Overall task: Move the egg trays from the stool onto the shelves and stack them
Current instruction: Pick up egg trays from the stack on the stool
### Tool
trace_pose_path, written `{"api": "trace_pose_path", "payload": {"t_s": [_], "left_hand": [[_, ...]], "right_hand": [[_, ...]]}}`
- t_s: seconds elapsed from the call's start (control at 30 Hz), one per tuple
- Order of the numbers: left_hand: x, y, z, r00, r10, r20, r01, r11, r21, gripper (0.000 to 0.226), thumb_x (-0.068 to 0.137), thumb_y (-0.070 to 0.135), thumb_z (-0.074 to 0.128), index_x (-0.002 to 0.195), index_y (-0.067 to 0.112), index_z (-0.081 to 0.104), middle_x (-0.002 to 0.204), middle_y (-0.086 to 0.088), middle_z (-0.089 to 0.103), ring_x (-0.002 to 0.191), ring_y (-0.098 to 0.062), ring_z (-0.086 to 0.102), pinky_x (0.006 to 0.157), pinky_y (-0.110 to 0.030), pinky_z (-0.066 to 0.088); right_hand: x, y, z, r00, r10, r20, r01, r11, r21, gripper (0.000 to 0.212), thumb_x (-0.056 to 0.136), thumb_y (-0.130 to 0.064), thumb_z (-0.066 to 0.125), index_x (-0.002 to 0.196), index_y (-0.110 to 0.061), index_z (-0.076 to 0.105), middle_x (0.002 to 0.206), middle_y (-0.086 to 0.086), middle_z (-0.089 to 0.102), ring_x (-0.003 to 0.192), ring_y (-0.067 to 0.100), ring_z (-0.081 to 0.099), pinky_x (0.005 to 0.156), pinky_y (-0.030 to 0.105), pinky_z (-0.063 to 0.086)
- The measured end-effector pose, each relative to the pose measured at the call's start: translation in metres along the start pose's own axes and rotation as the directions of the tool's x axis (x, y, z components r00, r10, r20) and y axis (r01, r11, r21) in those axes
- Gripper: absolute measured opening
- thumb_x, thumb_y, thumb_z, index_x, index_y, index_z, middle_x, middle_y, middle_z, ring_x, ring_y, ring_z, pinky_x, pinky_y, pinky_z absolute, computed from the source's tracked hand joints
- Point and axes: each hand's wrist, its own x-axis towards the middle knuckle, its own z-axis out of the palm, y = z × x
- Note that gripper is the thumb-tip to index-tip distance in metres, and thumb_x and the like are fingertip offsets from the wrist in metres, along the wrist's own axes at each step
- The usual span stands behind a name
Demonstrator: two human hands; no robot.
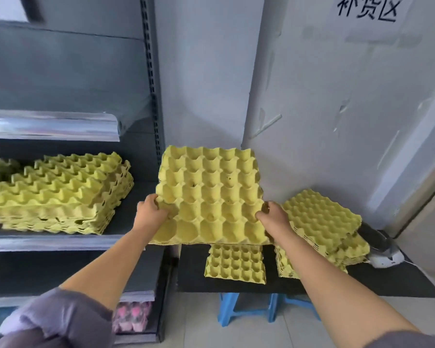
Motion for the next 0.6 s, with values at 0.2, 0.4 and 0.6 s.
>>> {"api": "trace_pose_path", "payload": {"t_s": [0.2,0.4,0.6], "left_hand": [[-0.020,-0.034,-0.093,0.994,0.001,-0.109,-0.011,0.996,-0.084,0.060,0.083,0.014,0.062,0.138,0.013,0.038,0.120,-0.013,0.052,0.099,-0.031,0.056,0.076,-0.038,0.050],[-0.026,-0.090,-0.194,0.985,-0.060,-0.165,0.028,0.982,-0.187,0.059,0.087,0.011,0.062,0.140,0.012,0.035,0.131,-0.016,0.048,0.091,-0.025,0.051,0.068,-0.030,0.043],[-0.009,-0.149,-0.307,0.975,-0.099,-0.198,0.056,0.975,-0.213,0.053,0.087,0.017,0.061,0.136,0.016,0.042,0.125,-0.014,0.055,0.104,-0.031,0.055,0.086,-0.038,0.045]], "right_hand": [[-0.030,-0.064,0.049,0.992,-0.080,0.093,0.078,0.997,0.024,0.024,0.084,-0.019,0.055,0.108,-0.012,0.056,0.094,0.004,0.061,0.081,0.021,0.059,0.074,0.034,0.049],[-0.069,-0.136,0.134,0.972,-0.136,0.191,0.124,0.990,0.073,0.028,0.085,-0.023,0.055,0.112,-0.020,0.049,0.098,-0.001,0.056,0.091,0.021,0.060,0.085,0.040,0.053],[-0.109,-0.209,0.225,0.964,-0.166,0.209,0.144,0.983,0.113,0.023,0.087,-0.025,0.055,0.109,-0.021,0.049,0.098,0.000,0.057,0.095,0.023,0.058,0.089,0.042,0.051]]}}
